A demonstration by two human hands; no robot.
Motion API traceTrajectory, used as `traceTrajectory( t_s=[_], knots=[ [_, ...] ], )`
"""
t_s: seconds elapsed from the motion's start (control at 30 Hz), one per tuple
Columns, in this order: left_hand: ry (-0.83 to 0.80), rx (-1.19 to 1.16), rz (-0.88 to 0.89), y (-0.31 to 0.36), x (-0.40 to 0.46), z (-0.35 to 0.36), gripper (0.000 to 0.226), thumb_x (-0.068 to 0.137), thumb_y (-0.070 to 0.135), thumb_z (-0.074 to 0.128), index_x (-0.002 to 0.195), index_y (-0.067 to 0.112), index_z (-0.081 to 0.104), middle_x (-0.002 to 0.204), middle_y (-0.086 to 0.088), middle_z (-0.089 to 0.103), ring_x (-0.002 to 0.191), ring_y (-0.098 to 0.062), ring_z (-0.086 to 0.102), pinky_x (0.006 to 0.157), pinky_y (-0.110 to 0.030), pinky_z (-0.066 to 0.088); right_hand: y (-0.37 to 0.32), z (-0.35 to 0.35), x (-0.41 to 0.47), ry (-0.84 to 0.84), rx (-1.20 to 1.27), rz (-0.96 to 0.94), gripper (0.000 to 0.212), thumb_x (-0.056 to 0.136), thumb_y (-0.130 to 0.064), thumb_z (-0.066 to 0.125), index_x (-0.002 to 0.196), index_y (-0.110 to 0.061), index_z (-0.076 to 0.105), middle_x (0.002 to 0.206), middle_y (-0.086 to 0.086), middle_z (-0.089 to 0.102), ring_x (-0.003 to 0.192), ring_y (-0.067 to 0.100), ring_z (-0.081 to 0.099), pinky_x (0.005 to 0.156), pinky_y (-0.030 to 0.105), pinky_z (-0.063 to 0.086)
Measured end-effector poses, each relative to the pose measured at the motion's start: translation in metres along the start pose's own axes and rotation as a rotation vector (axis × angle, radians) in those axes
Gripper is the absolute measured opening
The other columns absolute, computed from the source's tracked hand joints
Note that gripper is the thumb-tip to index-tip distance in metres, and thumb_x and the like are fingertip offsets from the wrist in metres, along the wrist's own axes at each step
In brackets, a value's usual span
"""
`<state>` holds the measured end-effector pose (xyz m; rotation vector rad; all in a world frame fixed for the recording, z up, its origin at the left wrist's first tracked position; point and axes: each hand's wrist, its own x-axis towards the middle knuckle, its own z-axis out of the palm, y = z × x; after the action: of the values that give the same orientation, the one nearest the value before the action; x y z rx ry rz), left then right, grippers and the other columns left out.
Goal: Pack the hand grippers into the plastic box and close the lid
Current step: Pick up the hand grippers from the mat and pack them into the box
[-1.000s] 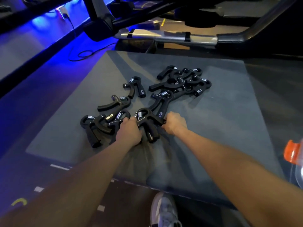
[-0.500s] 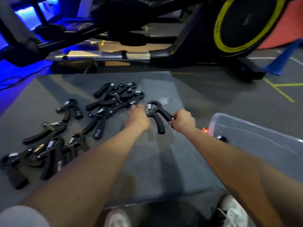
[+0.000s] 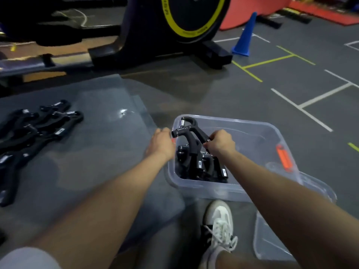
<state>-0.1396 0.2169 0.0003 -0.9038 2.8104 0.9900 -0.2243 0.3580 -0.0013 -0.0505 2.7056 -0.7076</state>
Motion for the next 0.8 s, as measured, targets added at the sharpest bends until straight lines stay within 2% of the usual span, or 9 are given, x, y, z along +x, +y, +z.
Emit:
traceTrajectory(
  t_s=[0.1, 0.23, 0.37, 0.47, 0.53, 0.63, 0.7, 0.73, 0.8],
  knots=[
    [-0.030, 0.044, 0.016, 0.013, 0.008, 0.023, 0.044, 0.088, 0.016, 0.058, 0.131, 0.012, 0.047, 0.133, -0.010, 0.043, 0.124, -0.031, 0.046, 0.106, -0.043, 0.040, 0.031, -0.004, 0.011, 0.004, -0.017, 0.067, 0.020, 0.082, -0.018, 0.067, 0.098, -0.007, 0.066, 0.099, 0.011, 0.069, 0.086, 0.029, 0.062, 0.068, 0.027, 0.040],
    [-0.018, 0.153, 0.012, 0.015, 0.018, 0.045, 0.049, 0.089, 0.011, 0.056, 0.135, 0.010, 0.041, 0.141, -0.010, 0.035, 0.130, -0.030, 0.037, 0.107, -0.040, 0.037, 0.059, -0.006, 0.025, 0.033, -0.058, 0.126, 0.006, 0.083, -0.013, 0.063, 0.082, -0.009, 0.059, 0.099, 0.014, 0.070, 0.085, 0.030, 0.062, 0.067, 0.028, 0.040],
    [0.031, 0.215, 0.008, 0.013, 0.026, 0.057, 0.044, 0.089, 0.002, 0.051, 0.131, 0.007, 0.043, 0.140, -0.007, 0.031, 0.127, -0.028, 0.032, 0.103, -0.038, 0.038, 0.079, 0.000, 0.037, 0.045, -0.058, 0.218, 0.021, 0.086, -0.011, 0.061, 0.070, -0.008, 0.048, 0.094, 0.014, 0.062, 0.094, 0.033, 0.062, 0.071, 0.030, 0.042],
    [0.065, 0.218, -0.016, 0.009, 0.034, 0.059, 0.038, 0.088, -0.004, 0.045, 0.125, 0.006, 0.046, 0.136, -0.009, 0.032, 0.124, -0.028, 0.032, 0.100, -0.039, 0.041, 0.091, 0.017, 0.045, 0.055, -0.060, 0.283, 0.007, 0.088, -0.005, 0.056, 0.093, -0.004, 0.061, 0.108, 0.017, 0.065, 0.106, 0.033, 0.062, 0.074, 0.031, 0.045],
    [0.082, 0.234, -0.020, 0.006, 0.038, 0.060, 0.037, 0.087, -0.006, 0.043, 0.122, 0.005, 0.047, 0.134, -0.010, 0.034, 0.122, -0.029, 0.033, 0.099, -0.040, 0.043, 0.096, 0.028, 0.050, 0.060, -0.063, 0.323, 0.023, 0.089, -0.001, 0.051, 0.109, 0.000, 0.061, 0.117, 0.018, 0.063, 0.113, 0.035, 0.060, 0.084, 0.034, 0.049],
    [0.095, 0.254, -0.015, 0.004, 0.040, 0.060, 0.038, 0.085, -0.009, 0.042, 0.120, 0.003, 0.047, 0.130, -0.011, 0.036, 0.119, -0.030, 0.035, 0.098, -0.041, 0.044, 0.098, 0.039, 0.056, 0.056, -0.052, 0.338, 0.027, 0.090, 0.001, 0.047, 0.114, 0.002, 0.060, 0.123, 0.020, 0.060, 0.116, 0.038, 0.058, 0.092, 0.037, 0.048],
    [0.094, 0.269, -0.004, 0.003, 0.041, 0.059, 0.036, 0.084, -0.009, 0.044, 0.118, 0.002, 0.048, 0.129, -0.011, 0.036, 0.118, -0.031, 0.035, 0.098, -0.039, 0.044, 0.096, 0.044, 0.058, 0.037, -0.042, 0.334, 0.021, 0.089, 0.002, 0.046, 0.102, 0.004, 0.062, 0.121, 0.022, 0.061, 0.114, 0.038, 0.059, 0.090, 0.038, 0.049],
    [0.090, 0.271, -0.001, 0.003, 0.042, 0.059, 0.035, 0.084, -0.009, 0.045, 0.116, 0.001, 0.049, 0.129, -0.011, 0.036, 0.118, -0.031, 0.035, 0.099, -0.039, 0.043, 0.096, 0.046, 0.058, 0.023, -0.043, 0.319, 0.014, 0.088, 0.003, 0.046, 0.086, 0.003, 0.060, 0.119, 0.023, 0.063, 0.112, 0.037, 0.060, 0.089, 0.039, 0.050],
    [0.079, 0.269, 0.005, 0.004, 0.043, 0.058, 0.034, 0.083, -0.010, 0.045, 0.114, 0.000, 0.050, 0.128, -0.011, 0.037, 0.117, -0.032, 0.035, 0.099, -0.040, 0.043, 0.098, 0.050, 0.057, -0.016, -0.055, 0.290, 0.024, 0.088, 0.002, 0.046, 0.065, -0.004, 0.046, 0.117, 0.024, 0.064, 0.111, 0.037, 0.061, 0.088, 0.039, 0.050]
  ],
)
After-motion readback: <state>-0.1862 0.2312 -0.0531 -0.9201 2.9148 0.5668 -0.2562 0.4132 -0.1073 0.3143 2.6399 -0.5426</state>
